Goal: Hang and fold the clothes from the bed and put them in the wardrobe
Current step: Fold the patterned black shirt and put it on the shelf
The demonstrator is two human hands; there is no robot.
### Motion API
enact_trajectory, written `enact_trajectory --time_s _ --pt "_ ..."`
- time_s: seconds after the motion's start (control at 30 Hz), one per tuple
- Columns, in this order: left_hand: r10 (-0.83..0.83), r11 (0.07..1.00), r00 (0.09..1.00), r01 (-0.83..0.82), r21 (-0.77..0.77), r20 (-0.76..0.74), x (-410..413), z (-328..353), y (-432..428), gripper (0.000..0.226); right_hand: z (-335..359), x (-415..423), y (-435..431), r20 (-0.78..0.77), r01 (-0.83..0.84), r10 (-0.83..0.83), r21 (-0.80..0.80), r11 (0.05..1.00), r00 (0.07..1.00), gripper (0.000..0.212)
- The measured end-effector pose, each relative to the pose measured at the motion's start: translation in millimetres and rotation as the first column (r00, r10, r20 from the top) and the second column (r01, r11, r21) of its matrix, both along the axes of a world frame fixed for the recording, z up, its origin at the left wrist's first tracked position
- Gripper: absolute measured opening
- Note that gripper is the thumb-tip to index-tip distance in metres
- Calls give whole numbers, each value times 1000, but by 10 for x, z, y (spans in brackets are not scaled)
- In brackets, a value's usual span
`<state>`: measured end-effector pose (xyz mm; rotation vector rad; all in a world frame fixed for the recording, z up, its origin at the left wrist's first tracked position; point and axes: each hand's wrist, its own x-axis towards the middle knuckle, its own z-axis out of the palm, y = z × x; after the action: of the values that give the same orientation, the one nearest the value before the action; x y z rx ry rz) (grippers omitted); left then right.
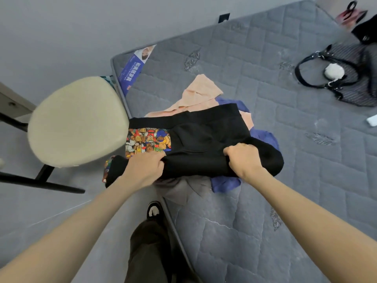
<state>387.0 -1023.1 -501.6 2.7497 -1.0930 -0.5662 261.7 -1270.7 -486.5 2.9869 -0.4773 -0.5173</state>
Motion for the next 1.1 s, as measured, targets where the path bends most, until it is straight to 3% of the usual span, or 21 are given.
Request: enact_trajectory --time_s 0.13,0.4,0.47,0.57,0.6,0.7,0.8,0.87,1.0,1.1 --pt "91 994 991 -85 -62 101 382 160 -119 16 196 358 -113 45 -22 27 -109 994 999 17" --pt "116 992 989 -112 -53 88 1147 -218 -464 27 -38 1231 -338 96 130 -118 -127 983 988 17" --pt "155 984 983 -145 -101 101 1365 -363 -576 28 -175 1471 -416 170 189 -170 -101 977 971 14" --pt "157 980 985 -146 -133 76 1586 -540 -711 39 -423 1712 -428 304 272 -275 55 961 912 30" --pt "96 990 994 -91 -105 43 1608 -603 -760 43 -523 1734 -387 267 283 -302 108 953 915 35" --pt "-84 994 985 95 63 -151 1565 -874 -872 52 -927 1670 -230 -53 312 -307 185 932 950 55" --pt "-34 955 944 127 268 -327 1523 -1240 -767 61 -1301 1482 -215 -189 434 -398 233 870 898 66" --pt "-11 931 944 130 340 -329 1534 -1428 -607 67 -1428 1371 -296 -220 551 -507 252 796 833 69" --pt "35 935 952 76 345 -303 1499 -1547 -520 72 -1479 1301 -526 -356 810 -730 317 493 583 80" --pt "37 948 975 35 315 -220 1430 -1465 -648 73 -1404 1367 -487 -322 803 -747 374 464 582 81"
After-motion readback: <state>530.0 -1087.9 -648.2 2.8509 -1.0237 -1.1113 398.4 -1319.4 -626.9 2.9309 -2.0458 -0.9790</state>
